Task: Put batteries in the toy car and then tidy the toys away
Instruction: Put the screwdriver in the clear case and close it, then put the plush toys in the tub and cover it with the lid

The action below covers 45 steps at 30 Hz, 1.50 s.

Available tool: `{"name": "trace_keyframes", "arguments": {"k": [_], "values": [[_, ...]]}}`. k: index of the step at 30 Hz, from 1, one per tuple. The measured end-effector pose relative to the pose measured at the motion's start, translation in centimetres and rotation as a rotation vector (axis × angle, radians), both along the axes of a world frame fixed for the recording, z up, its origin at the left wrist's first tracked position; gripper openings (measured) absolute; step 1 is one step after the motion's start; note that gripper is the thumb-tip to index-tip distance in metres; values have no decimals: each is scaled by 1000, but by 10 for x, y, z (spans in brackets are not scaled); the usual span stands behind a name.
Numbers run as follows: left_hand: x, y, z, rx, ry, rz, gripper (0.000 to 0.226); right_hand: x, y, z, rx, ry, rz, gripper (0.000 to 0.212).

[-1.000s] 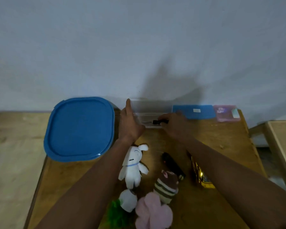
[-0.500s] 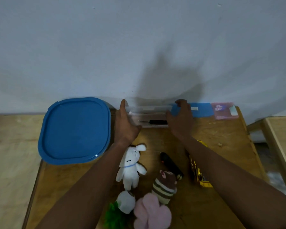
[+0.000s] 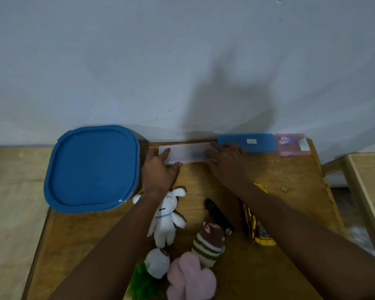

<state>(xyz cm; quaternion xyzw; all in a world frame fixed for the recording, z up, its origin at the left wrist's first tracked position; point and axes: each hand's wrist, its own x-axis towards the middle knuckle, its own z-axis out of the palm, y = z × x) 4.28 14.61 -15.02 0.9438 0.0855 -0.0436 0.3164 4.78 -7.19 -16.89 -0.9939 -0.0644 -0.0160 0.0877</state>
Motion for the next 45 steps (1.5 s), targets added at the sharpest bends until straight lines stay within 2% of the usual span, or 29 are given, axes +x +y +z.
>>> {"name": "trace_keyframes", "arguments": {"k": [11,15,19,21,23,25,29,33,37,41,45], "values": [[33,-3,-7,-82,46,59,62,27,6,5,-49,19,-11,27],[26,-10,6,-23,86,4,69,27,11,17,-73,107,-6,28],[3,-16,38,-32,62,-7,75,11,17,36,86,235,-6,47],[-13,-15,55,-27,4,-26,66,-5,22,46,195,240,21,50],[-33,-9,72,9,-67,-25,53,-23,33,57,273,187,45,44],[-54,2,89,42,-125,15,45,-36,50,68,269,163,71,39],[-95,41,107,118,-145,186,41,-61,86,91,278,209,180,44],[-121,86,116,88,-110,361,39,-77,125,110,338,256,248,31],[-120,134,111,42,-63,453,44,-73,167,113,442,330,134,22],[-100,178,100,37,-36,483,50,-56,198,104,548,320,-82,34],[-68,221,74,102,21,415,38,-40,219,91,615,284,-212,35]]}}
